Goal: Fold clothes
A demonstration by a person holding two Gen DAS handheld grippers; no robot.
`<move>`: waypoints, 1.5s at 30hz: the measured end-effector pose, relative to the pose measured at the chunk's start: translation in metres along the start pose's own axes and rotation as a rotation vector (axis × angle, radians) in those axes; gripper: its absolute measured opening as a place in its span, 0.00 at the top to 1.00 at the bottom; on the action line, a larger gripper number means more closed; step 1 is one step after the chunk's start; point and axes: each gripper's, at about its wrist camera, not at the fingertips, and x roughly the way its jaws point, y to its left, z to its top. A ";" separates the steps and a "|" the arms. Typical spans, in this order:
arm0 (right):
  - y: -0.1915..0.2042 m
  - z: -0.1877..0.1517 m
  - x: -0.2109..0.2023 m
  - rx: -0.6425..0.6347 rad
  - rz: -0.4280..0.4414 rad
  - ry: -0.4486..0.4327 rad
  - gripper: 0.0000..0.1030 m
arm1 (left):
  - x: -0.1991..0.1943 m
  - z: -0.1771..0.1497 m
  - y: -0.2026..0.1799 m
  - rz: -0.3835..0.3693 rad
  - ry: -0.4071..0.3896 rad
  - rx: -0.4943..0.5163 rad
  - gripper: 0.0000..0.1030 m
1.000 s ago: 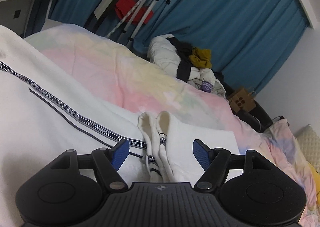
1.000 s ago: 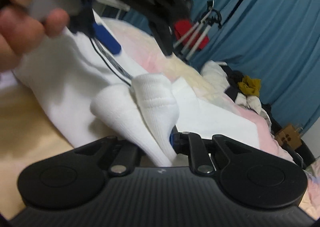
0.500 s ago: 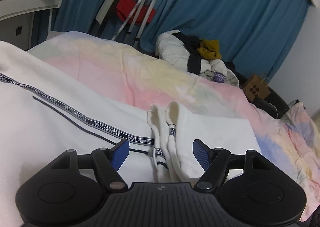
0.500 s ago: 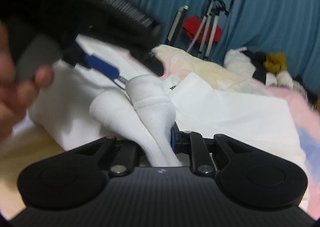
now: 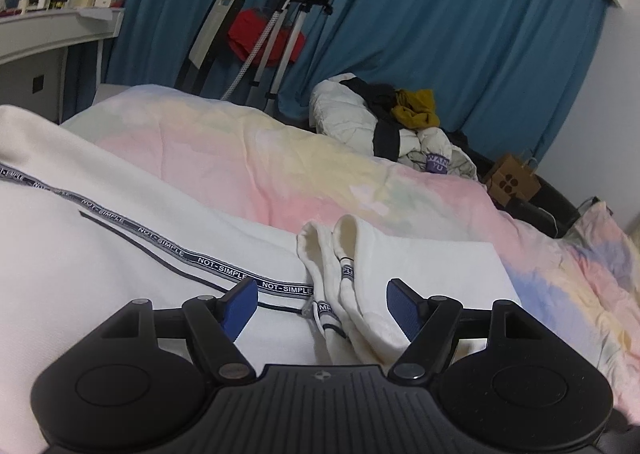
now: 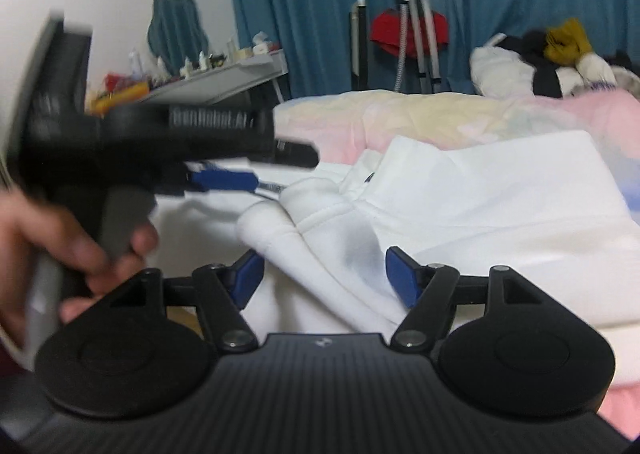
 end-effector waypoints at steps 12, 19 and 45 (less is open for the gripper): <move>-0.048 0.014 -0.036 0.089 -0.320 -0.108 0.33 | 0.017 -0.023 -0.019 0.000 0.087 0.125 0.29; -0.084 -0.004 0.001 0.189 -0.404 0.003 0.33 | 0.032 -0.035 -0.019 0.059 0.137 0.192 0.29; -0.072 -0.005 -0.007 0.180 -0.422 -0.004 0.30 | -0.090 -0.005 0.242 0.224 0.069 -1.020 0.14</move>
